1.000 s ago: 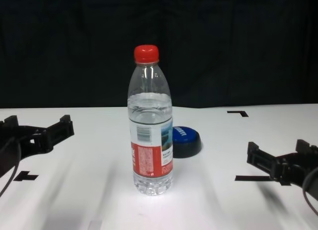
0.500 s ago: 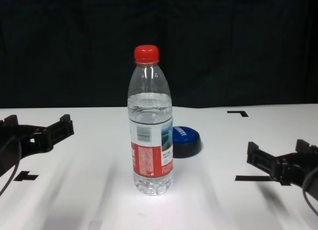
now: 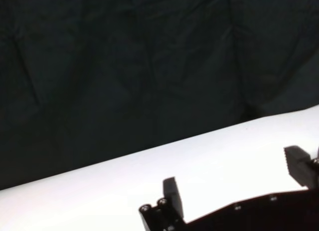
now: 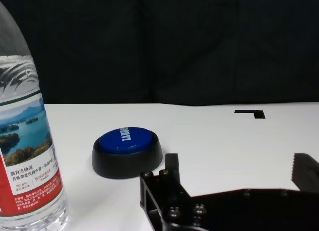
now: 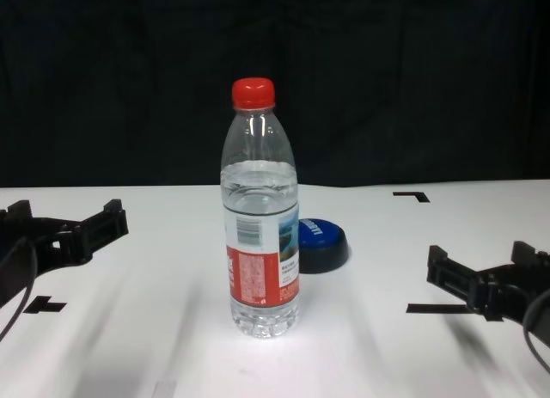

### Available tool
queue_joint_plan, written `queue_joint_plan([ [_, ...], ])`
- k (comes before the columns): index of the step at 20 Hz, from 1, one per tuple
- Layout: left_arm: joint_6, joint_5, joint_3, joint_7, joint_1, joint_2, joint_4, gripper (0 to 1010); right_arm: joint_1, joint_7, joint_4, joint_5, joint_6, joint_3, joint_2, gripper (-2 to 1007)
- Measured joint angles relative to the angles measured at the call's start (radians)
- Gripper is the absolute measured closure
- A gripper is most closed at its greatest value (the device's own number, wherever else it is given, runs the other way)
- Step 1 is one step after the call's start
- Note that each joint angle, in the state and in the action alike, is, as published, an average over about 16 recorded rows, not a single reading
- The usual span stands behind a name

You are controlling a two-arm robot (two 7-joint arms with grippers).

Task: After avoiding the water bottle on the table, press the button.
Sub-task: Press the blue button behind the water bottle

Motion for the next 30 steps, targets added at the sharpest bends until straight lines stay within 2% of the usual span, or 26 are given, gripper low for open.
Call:
queue_joint_plan([
  [14, -0.001, -0.001, 0.0, -0.001, 0.0, 0.0, 0.0, 7, -0.002, 0.003, -0.001, -0.009, 0.0, 0.002, -0.007, 2],
  [30, -0.001, -0.001, 0.0, -0.001, 0.0, 0.0, 0.0, 7, -0.005, 0.038, -0.031, -0.059, -0.002, 0.026, -0.049, 3],
])
